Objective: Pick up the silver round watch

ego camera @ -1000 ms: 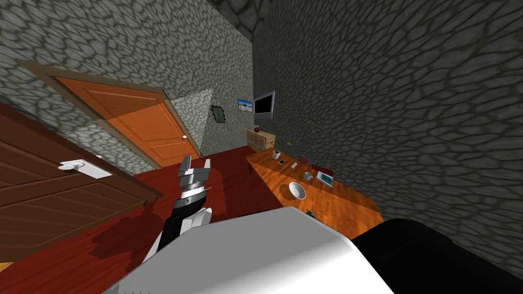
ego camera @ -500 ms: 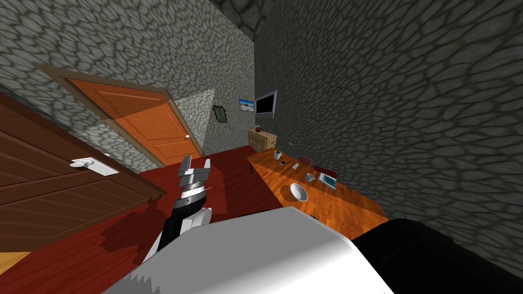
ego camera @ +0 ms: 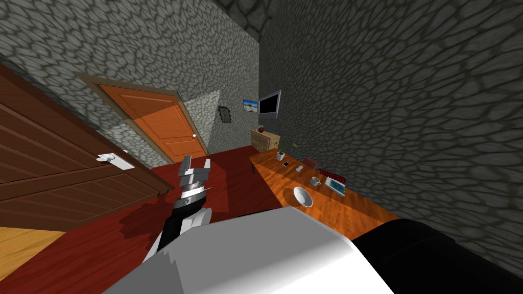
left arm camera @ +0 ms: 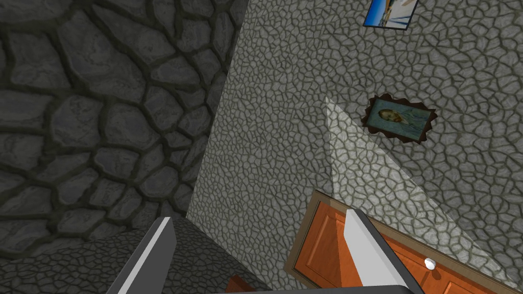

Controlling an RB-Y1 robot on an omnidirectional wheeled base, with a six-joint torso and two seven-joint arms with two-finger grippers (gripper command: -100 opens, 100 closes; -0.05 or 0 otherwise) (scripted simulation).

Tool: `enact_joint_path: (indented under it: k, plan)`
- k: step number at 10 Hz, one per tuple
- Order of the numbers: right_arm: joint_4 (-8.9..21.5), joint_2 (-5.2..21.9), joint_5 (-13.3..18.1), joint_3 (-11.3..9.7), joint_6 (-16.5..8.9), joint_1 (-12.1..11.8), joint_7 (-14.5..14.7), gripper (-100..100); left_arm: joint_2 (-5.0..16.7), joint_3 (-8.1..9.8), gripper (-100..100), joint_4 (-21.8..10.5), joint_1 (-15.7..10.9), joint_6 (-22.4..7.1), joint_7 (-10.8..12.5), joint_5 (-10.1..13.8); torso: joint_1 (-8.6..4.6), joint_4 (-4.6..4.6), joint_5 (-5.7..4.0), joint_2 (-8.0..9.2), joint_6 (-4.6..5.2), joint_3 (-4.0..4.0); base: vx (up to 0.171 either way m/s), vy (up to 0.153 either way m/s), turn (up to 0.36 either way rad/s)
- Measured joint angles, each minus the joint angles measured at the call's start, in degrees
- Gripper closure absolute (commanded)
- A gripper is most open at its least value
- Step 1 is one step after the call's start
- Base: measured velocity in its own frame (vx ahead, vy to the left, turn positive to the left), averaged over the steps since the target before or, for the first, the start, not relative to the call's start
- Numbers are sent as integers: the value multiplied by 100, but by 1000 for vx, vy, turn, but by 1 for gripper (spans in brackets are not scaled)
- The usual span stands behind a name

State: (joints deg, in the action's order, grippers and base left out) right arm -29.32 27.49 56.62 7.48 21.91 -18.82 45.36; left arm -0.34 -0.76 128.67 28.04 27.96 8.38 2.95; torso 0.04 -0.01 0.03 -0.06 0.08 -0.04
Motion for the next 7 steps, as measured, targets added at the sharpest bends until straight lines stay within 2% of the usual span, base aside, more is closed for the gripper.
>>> enact_joint_path:
  k: [1, 3, 4, 5, 7]
  plan:
    - [382, -11, 18, 163, 81, 104, 300, -100, 0, 0, 0, 0, 0, 0, 0, 0, 2, 0, 0, -1, -1, 0, 22, -3, 46]
    - [275, 57, 138, 17, -13, 19, 166, -100, 0, 0, 0, 0, 0, 0, 0, 0, 2, 2, 0, 6, 0, 4, 3, -2, 1]
    - [269, 60, 141, 11, -23, 16, 142, 0, 0, 0, 0, 0, 0, 0, 0, 0, 3, 2, 0, 9, 0, 5, 0, 0, 0]
    - [270, 60, 141, 11, -22, 16, 144, -100, 0, 0, 0, 0, 0, 0, 0, 0, 3, 2, 1, 10, 0, 6, -19, -53, 20]
    - [305, -92, 118, -29, -182, 138, 207, -100, 1, 1, 0, 0, -1, 0, 0, 0, -28, 5, -6, 22, 0, 12, -36, -96, 28]
